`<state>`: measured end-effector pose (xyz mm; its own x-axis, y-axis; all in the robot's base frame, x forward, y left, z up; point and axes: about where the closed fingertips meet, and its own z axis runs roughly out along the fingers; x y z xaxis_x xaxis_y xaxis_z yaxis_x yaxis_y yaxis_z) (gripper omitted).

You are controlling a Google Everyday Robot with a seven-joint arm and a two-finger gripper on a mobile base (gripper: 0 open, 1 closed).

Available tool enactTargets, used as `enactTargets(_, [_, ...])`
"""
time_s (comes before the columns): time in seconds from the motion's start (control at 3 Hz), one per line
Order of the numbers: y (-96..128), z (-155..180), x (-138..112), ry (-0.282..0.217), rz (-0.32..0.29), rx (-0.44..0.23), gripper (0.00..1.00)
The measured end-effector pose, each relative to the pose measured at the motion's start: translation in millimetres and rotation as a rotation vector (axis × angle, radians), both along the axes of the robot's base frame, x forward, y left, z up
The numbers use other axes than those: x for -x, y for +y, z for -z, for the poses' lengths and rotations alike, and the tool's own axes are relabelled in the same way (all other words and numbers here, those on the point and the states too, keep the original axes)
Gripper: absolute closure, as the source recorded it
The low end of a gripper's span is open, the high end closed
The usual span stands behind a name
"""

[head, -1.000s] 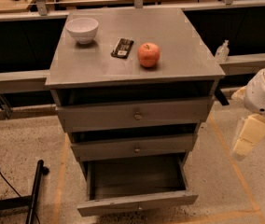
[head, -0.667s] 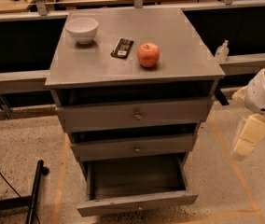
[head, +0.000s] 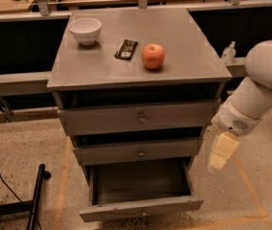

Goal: Close bottom drawer

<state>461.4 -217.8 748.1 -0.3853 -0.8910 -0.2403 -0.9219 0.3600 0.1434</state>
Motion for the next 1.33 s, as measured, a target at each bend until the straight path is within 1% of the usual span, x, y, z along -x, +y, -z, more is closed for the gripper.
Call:
enactTargets(0.33, [12, 62, -6, 0.045, 0.105, 0.039, 0.00])
enactTargets(0.67, [12, 67, -7, 0.048, 0.147, 0.040, 0.00])
enactTargets(1.0, [12, 67, -7, 0.049, 0.142, 0.041, 0.00])
enactTargets(1.33, [18, 113, -6, 0.107, 0.146, -0.016, 0.00])
